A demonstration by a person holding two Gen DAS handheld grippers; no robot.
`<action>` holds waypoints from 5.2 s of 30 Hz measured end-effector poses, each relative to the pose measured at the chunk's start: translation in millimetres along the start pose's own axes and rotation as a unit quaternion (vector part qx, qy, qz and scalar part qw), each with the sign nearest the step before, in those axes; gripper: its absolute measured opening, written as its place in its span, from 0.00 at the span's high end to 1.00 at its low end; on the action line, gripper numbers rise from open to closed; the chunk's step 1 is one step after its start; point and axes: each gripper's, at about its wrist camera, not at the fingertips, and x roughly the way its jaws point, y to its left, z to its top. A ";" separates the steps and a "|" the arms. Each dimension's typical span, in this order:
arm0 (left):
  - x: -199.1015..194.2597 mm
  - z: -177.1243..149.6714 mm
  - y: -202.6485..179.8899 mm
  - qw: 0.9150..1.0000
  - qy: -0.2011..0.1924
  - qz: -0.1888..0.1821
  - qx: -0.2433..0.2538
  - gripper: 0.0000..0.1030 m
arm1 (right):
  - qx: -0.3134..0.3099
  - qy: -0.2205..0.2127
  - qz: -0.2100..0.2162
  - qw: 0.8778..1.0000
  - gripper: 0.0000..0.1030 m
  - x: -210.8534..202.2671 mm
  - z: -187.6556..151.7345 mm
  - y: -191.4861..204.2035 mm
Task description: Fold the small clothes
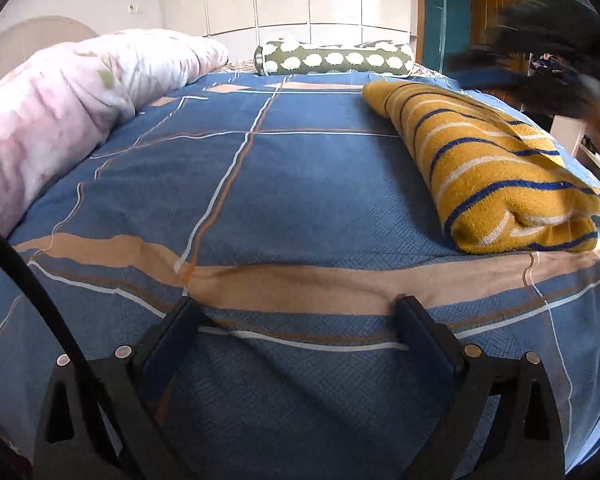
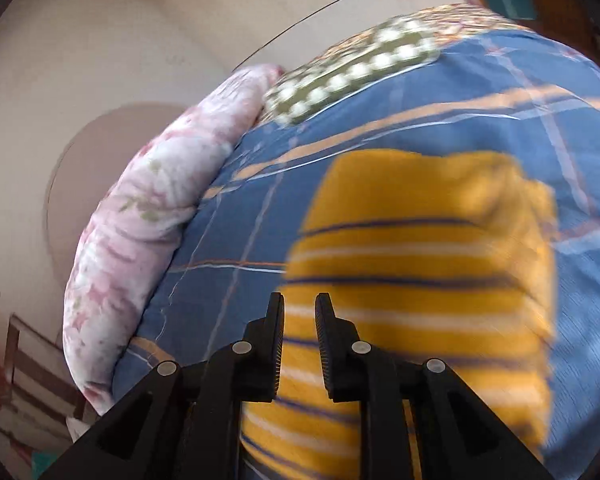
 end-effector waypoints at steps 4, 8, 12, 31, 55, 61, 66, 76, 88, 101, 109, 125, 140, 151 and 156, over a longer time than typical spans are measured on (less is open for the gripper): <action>1.8 2.9 1.1 1.000 -0.004 -0.005 -0.003 0.04 | 0.001 0.080 -0.027 0.996 0.84 69.2 22.3 -8.2; 1.9 1.2 1.3 1.000 -0.004 -0.008 -0.005 0.04 | 0.022 0.069 -0.042 0.996 0.88 93.6 36.1 -20.5; 1.9 0.7 1.4 1.000 -0.003 -0.010 -0.007 0.04 | 0.017 0.040 -0.067 0.997 0.87 86.4 29.6 -11.9; 4.5 3.4 0.2 1.000 0.004 -0.007 -0.011 0.04 | 0.089 0.058 0.122 0.987 0.84 21.1 -128.9 -18.9; 4.3 3.1 1.0 1.000 0.003 -0.004 -0.011 0.04 | 0.037 -0.114 -0.142 0.983 0.74 -115.4 -59.4 -69.9; 4.1 2.9 1.2 1.000 0.002 -0.003 -0.010 0.04 | 0.096 -0.064 -0.162 0.980 0.65 -60.9 -2.0 -107.0; 3.7 2.8 1.7 1.000 0.002 -0.003 -0.010 0.04 | 0.142 -0.081 -0.201 0.966 0.87 -82.4 -26.4 -138.7; 3.1 1.6 1.4 1.000 0.002 0.005 -0.006 0.03 | 0.105 -0.155 -0.132 0.973 0.89 -138.9 -38.5 -89.9; 4.0 2.3 1.8 1.000 0.005 0.002 -0.005 0.03 | 0.072 -0.089 -0.174 0.978 0.47 -129.4 -145.1 -93.5; 6.4 13.3 3.4 0.997 0.080 0.008 -0.012 0.02 | 0.054 -0.131 -0.230 0.963 0.46 -189.0 -215.5 -63.1; 7.0 12.5 1.5 0.996 0.088 0.015 -0.014 0.00 | 0.015 -0.143 -0.184 0.972 0.46 -165.9 -173.6 -27.8; 5.8 7.6 2.7 0.997 0.070 0.008 -0.013 0.00 | 0.007 -0.150 -0.191 0.970 0.49 -124.9 -128.6 -16.9; 2.3 3.7 9.8 0.998 0.059 -0.016 -0.030 0.00 | -0.068 -0.106 -0.181 0.975 0.52 -71.5 -143.2 27.9; -35.7 3.4 13.5 0.998 0.039 0.008 -0.047 0.00 | -0.132 -0.059 -0.240 0.960 0.50 -26.8 -141.6 42.4; -61.6 6.8 -2.8 0.999 0.017 0.009 -0.030 0.00 | -0.107 -0.046 -0.255 0.960 0.49 -55.1 -177.8 28.4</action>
